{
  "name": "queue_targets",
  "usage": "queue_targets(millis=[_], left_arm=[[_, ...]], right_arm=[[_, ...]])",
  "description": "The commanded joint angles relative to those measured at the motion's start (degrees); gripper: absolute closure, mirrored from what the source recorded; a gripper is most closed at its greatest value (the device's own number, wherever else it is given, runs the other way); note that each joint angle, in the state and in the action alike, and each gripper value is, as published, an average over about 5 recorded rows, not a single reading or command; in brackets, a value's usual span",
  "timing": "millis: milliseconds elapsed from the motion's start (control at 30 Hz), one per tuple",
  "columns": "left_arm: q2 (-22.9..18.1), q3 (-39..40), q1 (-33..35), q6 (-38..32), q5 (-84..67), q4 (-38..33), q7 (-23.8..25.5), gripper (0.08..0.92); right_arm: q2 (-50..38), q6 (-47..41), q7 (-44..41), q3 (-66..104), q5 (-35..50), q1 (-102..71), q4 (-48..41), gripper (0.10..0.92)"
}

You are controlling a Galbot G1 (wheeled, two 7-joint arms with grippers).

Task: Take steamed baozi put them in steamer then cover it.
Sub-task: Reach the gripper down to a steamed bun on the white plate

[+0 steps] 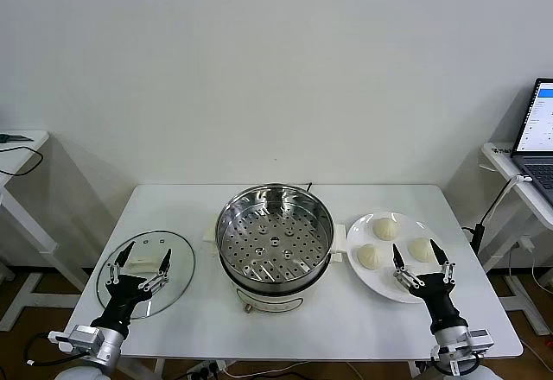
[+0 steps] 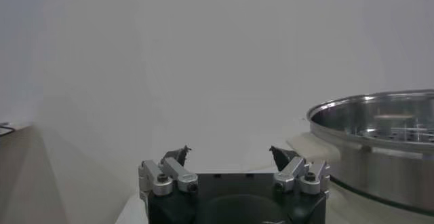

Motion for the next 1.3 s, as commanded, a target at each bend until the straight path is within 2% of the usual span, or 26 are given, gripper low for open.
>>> queue_targets(millis=[33, 200, 433, 633, 800, 1033, 1300], left_arm=[[0.0, 0.0, -0.1, -0.1, 0.2, 0.2, 0.0, 0.177], [0.2, 0.0, -0.4, -0.2, 0.5, 0.6, 0.1, 0.177], [0.5, 0.3, -0.9, -0.2, 0.5, 0.5, 0.3, 0.177], [0.5, 0.2, -1.0, -0.1, 0.5, -0.3, 0.3, 0.177], [0.4, 0.1, -0.9, 0.0, 0.5, -0.9, 0.1, 0.177], [0.3, 0.2, -0.5, 0.3, 0.5, -2.1, 0.0, 0.177], [0.0, -0.1, -0.1, 0.5, 0.5, -2.4, 0.0, 0.177]], right_arm=[[0.0, 0.2, -0.4, -0.1, -0.1, 0.3, 0.0, 0.203], [-5.1, -2.6, -1.2, 0.2, -5.5, 4.3, -1.1, 0.203], [-24.1, -13.6, -3.7, -3.6, -20.4, 14.6, -4.1, 0.203], [-38.7, -20.2, -14.8, -15.3, -24.9, 28.2, -11.4, 0.203], [-46.5, -21.8, -29.6, -30.4, -25.4, 44.2, -18.8, 0.203], [-47.1, -20.7, -52.9, -55.0, -26.9, 72.7, -29.0, 0.203], [-37.4, -16.9, -63.4, -74.7, -31.6, 93.4, -41.4, 0.203]])
